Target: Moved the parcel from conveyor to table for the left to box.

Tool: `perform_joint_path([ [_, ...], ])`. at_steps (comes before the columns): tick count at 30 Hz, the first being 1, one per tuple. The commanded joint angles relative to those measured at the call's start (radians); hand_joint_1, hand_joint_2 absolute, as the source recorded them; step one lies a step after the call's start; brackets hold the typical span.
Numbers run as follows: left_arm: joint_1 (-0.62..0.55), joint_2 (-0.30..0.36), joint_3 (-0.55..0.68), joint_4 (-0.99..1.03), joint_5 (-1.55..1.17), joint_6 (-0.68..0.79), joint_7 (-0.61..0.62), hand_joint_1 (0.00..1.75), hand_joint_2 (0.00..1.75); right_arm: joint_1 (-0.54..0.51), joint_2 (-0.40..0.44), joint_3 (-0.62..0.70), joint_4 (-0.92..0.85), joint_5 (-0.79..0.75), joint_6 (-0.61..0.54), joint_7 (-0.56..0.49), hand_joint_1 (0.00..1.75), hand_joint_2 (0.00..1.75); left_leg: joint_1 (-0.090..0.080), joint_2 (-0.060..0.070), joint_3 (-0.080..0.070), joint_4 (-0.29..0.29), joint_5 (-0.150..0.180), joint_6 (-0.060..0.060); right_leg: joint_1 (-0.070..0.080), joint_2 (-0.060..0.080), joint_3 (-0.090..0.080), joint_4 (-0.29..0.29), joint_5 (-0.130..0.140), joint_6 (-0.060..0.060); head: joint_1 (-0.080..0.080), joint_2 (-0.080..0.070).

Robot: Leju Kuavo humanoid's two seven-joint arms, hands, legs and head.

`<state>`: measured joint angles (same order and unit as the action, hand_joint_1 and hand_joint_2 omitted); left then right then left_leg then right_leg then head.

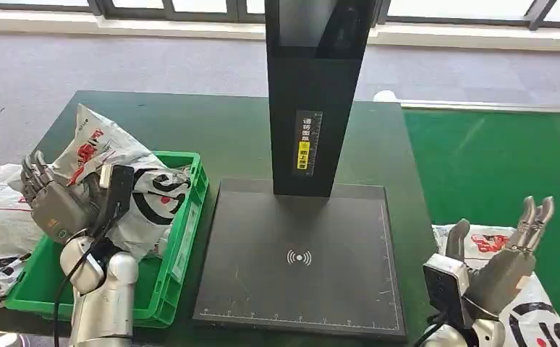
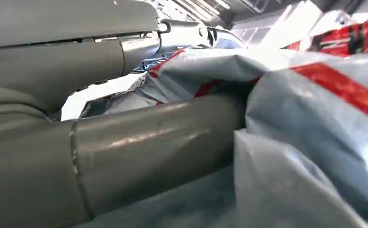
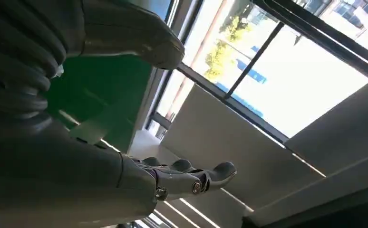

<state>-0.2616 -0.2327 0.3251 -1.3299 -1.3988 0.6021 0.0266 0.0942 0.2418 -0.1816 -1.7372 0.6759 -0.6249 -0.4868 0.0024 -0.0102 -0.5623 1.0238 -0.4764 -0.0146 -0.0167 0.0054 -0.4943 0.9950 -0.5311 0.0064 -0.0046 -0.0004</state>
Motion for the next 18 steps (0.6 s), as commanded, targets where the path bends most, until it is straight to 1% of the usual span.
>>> perform_joint_path([
  [1,-0.042,0.062,-0.028,0.132,-0.059,-0.089,0.07,0.0,0.0,-0.024,0.03,-0.061,0.026,0.028,0.035,0.026,0.0,1.75,0.0,0.0,-0.001,-0.005,0.004,-0.001,0.0,-0.002,0.0,-0.004,0.003,-0.002,0.0,0.0],
  [2,-0.043,0.054,-0.015,0.132,-0.008,-0.079,0.058,0.0,0.0,-0.025,0.033,-0.062,0.028,0.031,0.036,0.028,0.0,1.75,0.0,0.0,0.0,-0.001,0.001,0.0,0.0,-0.001,0.0,-0.001,0.001,-0.001,0.0,0.0],
  [14,-0.043,0.054,-0.015,0.132,-0.008,-0.079,0.058,0.0,0.0,-0.025,0.033,-0.062,0.028,0.031,0.036,0.028,0.0,1.75,0.0,0.0,-0.001,-0.002,0.002,0.0,0.0,-0.002,-0.001,-0.001,0.001,-0.001,0.0,0.0],
  [18,-0.035,0.049,-0.016,0.116,0.062,-0.031,0.019,0.0,0.0,-0.03,0.044,-0.069,0.026,0.042,0.046,0.031,0.0,1.75,0.0,0.0,-0.001,-0.002,0.002,0.0,0.001,-0.001,-0.001,-0.002,0.002,-0.001,0.0,0.0],
])
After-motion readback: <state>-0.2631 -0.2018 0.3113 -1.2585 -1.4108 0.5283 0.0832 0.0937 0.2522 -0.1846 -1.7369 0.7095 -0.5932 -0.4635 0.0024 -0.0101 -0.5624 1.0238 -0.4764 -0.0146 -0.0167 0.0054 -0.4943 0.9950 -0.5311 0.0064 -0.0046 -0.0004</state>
